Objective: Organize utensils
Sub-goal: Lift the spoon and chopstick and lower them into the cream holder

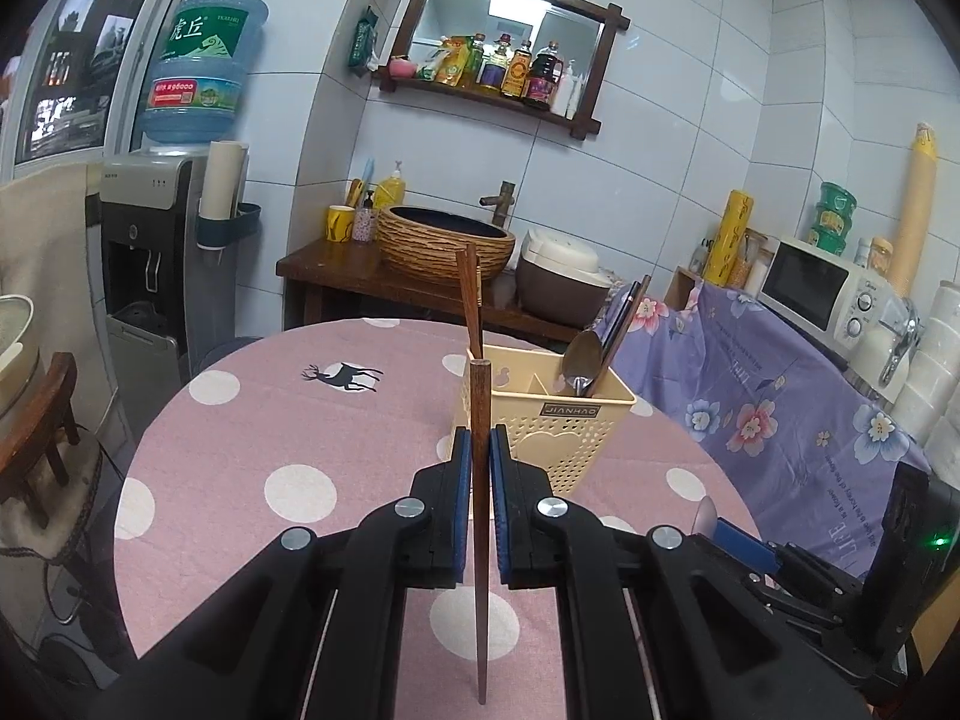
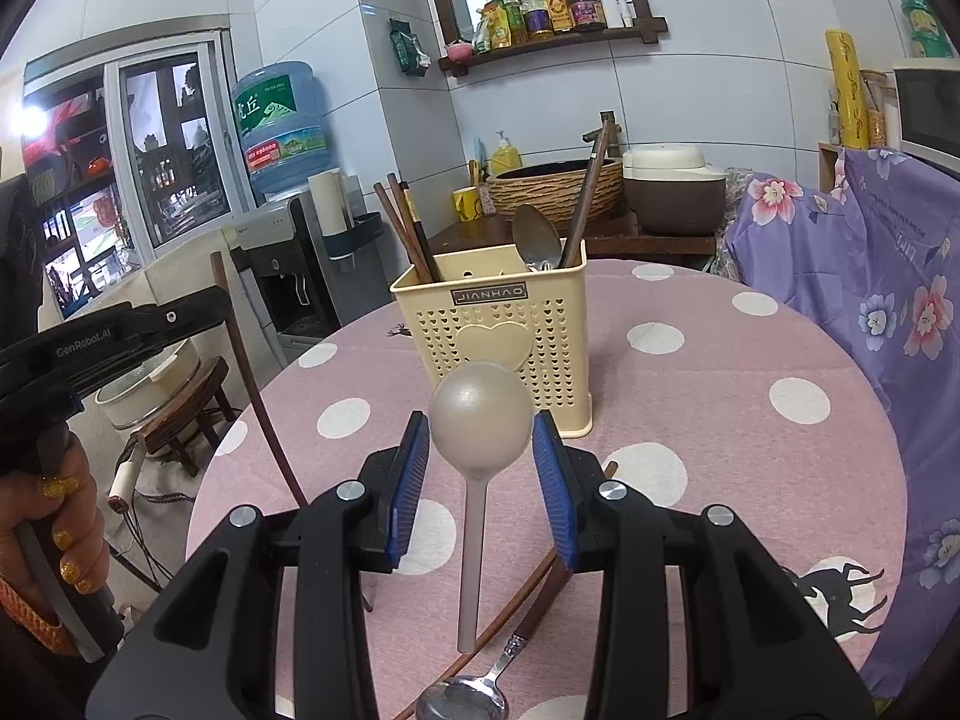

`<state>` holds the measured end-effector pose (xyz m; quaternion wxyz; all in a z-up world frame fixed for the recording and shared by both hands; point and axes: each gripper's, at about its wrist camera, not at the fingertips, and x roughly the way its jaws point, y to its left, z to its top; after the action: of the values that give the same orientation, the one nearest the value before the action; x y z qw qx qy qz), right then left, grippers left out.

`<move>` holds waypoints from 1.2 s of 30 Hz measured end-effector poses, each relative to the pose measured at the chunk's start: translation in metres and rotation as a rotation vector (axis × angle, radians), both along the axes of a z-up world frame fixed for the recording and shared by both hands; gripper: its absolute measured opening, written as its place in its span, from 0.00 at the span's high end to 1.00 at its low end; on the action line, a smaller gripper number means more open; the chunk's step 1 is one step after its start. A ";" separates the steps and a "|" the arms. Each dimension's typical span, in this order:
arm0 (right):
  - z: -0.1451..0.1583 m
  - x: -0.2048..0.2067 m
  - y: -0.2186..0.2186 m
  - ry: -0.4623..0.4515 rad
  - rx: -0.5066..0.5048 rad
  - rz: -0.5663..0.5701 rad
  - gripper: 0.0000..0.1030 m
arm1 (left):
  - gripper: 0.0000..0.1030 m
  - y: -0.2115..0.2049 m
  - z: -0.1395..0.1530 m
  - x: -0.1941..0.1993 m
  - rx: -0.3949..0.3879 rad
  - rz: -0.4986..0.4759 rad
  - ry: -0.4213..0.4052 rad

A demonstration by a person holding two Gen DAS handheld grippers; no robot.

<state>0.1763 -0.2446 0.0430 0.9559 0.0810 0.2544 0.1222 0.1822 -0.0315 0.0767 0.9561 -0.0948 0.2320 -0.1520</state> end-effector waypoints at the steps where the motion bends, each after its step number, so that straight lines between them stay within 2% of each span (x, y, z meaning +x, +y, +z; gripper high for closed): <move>1: 0.001 0.000 0.000 -0.001 -0.001 -0.001 0.64 | 0.93 0.000 0.002 -0.001 -0.002 -0.004 -0.005; 6: 0.010 0.006 -0.003 -0.012 0.003 0.003 0.64 | 0.93 0.000 0.015 -0.005 -0.009 -0.029 -0.032; 9: 0.026 0.014 -0.003 -0.045 0.004 0.006 0.64 | 0.93 -0.004 0.030 -0.002 -0.001 -0.039 -0.062; 12: 0.054 0.029 -0.001 -0.106 -0.016 -0.005 0.64 | 0.93 -0.008 0.056 0.003 -0.006 -0.056 -0.100; 15: 0.091 0.053 -0.001 -0.151 -0.024 -0.021 0.64 | 0.93 -0.016 0.093 0.014 0.000 -0.049 -0.171; 19: 0.135 0.085 -0.001 -0.233 -0.053 -0.088 0.64 | 0.93 -0.025 0.140 0.043 -0.029 -0.041 -0.245; 22: 0.153 0.110 0.001 -0.274 -0.063 -0.139 0.64 | 0.93 -0.035 0.154 0.065 -0.020 -0.014 -0.293; 26: 0.146 0.141 0.006 -0.267 -0.095 -0.189 0.64 | 0.93 -0.051 0.143 0.098 0.010 0.019 -0.284; 33: 0.070 0.164 0.003 -0.140 -0.110 -0.201 0.64 | 0.93 -0.060 0.077 0.116 0.049 0.035 -0.203; 36: 0.048 0.165 0.000 -0.105 -0.105 -0.199 0.64 | 0.93 -0.059 0.052 0.116 0.060 0.028 -0.166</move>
<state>0.3411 -0.2443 0.0911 0.9783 0.0492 0.2006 0.0175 0.2981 -0.0901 0.1285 0.9764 -0.0565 0.1550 -0.1391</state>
